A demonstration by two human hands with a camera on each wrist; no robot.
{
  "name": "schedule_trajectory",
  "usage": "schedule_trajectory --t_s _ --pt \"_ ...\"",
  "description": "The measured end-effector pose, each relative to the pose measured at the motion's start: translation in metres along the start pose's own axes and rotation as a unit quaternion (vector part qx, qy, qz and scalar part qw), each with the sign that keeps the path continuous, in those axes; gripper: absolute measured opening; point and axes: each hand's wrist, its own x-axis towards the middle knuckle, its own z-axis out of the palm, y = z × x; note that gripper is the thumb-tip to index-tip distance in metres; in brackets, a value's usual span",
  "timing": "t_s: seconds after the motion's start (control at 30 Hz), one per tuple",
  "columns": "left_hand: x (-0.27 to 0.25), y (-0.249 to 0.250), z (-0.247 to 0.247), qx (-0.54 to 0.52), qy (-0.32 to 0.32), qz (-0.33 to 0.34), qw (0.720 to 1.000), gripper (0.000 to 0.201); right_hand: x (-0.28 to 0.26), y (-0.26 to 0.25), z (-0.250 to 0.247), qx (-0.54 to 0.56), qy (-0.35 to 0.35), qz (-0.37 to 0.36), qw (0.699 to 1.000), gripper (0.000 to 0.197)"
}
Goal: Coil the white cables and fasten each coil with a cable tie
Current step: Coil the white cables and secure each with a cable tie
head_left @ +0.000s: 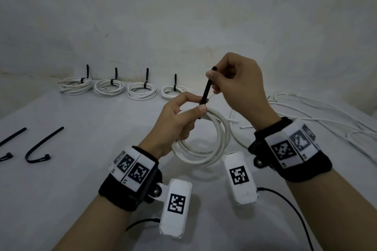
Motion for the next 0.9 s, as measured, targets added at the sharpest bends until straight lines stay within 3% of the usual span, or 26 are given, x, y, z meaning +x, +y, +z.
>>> schedule_trajectory --t_s 0.1,0.2,0.27,0.37,0.47,0.57,0.77,0.83,0.9 --pt "0.0 0.001 -0.002 0.013 0.027 0.012 0.999 0.025 0.002 0.002 0.005 0.034 -0.006 0.022 0.999 0.023" --pt "0.001 -0.002 -0.005 0.015 0.083 0.017 0.996 0.021 -0.004 0.004 0.006 0.06 -0.053 0.04 0.996 0.008" --pt "0.003 -0.001 -0.007 -0.005 0.116 0.015 0.993 0.017 -0.013 0.008 0.005 0.037 -0.121 0.05 0.991 0.023" --pt "0.006 0.002 -0.009 -0.05 0.134 0.013 0.99 0.035 -0.033 0.014 0.007 -0.047 -0.228 0.007 0.972 0.052" --pt "0.006 0.003 -0.007 -0.108 0.123 0.01 0.986 0.057 -0.04 0.019 0.011 -0.028 -0.162 -0.064 0.984 0.043" --pt "0.006 0.0 -0.007 -0.13 0.095 0.024 0.987 0.063 -0.038 0.023 0.012 -0.022 -0.098 -0.095 0.99 0.032" --pt "0.001 -0.005 -0.006 -0.028 0.061 0.051 0.996 0.054 -0.041 0.039 0.012 -0.039 -0.028 -0.037 0.998 0.02" --pt "0.0 -0.005 -0.003 0.002 0.067 0.069 0.995 0.048 -0.042 0.042 0.01 -0.094 -0.024 -0.061 0.993 0.02" --pt "0.002 -0.006 -0.004 0.028 0.095 0.078 0.992 0.031 -0.044 0.043 0.009 -0.14 -0.031 -0.087 0.986 0.019"
